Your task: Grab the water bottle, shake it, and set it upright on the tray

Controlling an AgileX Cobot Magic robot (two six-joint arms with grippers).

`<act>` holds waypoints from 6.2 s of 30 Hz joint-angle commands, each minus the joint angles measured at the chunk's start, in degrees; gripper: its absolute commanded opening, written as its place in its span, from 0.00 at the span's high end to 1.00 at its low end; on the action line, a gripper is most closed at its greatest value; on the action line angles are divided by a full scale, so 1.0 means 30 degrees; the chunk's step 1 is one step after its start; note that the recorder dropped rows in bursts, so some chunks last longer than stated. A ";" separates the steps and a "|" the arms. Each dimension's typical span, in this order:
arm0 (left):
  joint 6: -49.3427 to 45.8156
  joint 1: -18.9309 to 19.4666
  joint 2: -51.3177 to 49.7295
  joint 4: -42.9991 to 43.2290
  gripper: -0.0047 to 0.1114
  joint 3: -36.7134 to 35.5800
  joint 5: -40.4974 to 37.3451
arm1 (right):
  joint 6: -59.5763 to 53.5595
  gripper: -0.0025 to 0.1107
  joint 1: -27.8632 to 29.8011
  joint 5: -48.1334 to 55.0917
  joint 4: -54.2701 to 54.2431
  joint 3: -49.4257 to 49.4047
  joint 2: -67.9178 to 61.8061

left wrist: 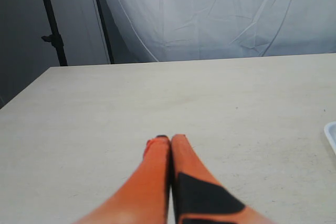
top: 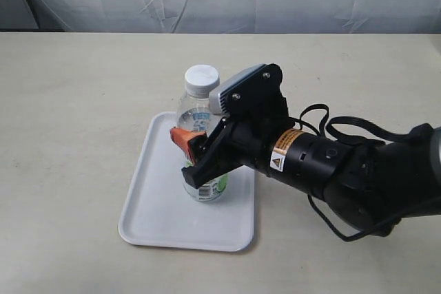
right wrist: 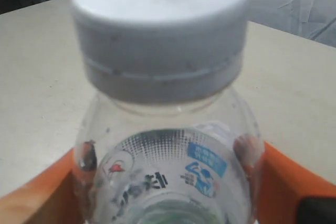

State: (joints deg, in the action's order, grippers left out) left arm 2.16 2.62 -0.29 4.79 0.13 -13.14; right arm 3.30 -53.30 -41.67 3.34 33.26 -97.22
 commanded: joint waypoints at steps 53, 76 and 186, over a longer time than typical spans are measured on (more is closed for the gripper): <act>0.0148 0.0028 0.0095 0.0013 0.96 -0.0042 0.0085 | -0.8426 0.98 0.0019 1.0486 -0.8248 0.2002 1.2639; 0.0148 0.0028 0.0095 0.0013 0.96 -0.0042 0.0085 | -0.7088 0.98 0.8844 2.2952 -0.6353 0.1962 2.1263; 0.0148 0.0028 0.0095 0.0013 0.96 -0.0042 0.0085 | -0.1098 0.98 1.8186 2.0000 -0.2577 -1.1086 3.2406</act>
State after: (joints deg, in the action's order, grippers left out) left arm 2.16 2.62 -0.29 4.79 0.13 -13.14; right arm 0.00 0.93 19.02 -4.57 0.17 -0.36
